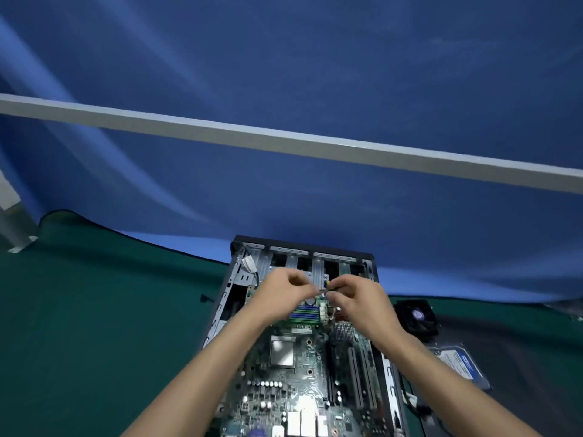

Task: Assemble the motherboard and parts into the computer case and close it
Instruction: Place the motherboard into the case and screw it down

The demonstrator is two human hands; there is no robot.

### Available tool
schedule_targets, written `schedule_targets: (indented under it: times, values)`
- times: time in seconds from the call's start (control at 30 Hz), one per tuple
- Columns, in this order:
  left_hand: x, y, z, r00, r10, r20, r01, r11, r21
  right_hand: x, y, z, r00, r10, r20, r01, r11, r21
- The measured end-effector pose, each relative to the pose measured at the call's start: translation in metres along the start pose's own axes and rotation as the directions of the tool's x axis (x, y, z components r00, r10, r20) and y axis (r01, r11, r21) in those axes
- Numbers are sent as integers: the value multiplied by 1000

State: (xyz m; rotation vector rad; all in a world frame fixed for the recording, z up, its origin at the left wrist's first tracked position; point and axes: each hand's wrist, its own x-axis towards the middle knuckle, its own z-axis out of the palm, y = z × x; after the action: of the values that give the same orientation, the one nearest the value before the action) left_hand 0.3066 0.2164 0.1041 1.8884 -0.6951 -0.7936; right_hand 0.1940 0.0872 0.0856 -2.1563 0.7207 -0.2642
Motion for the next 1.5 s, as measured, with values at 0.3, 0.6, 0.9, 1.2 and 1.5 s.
schedule_targets:
  times: [0.3, 0.6, 0.9, 1.2, 1.5]
  values:
    - [25, -48, -34, 989, 109, 96, -107, 994, -26, 13, -15, 22, 987, -125, -101, 78, 922, -380]
    - [31, -92, -64, 972, 5, -234, -17, 999, -49, 30, -10, 52, 979, -199, 43, 201, 908, -367]
    - [40, -120, -56, 974, -108, -200, 106, 994, -19, 51, 1, 67, 968, -209, 139, 246, 897, -367]
    - [38, -132, -43, 966, -69, -248, 70, 998, -7, 53, 7, 82, 969, -182, 165, 227, 920, -319]
    - [35, -132, -36, 956, -65, -287, 47, 997, -67, 53, 9, 88, 970, -189, 154, 233, 908, -350]
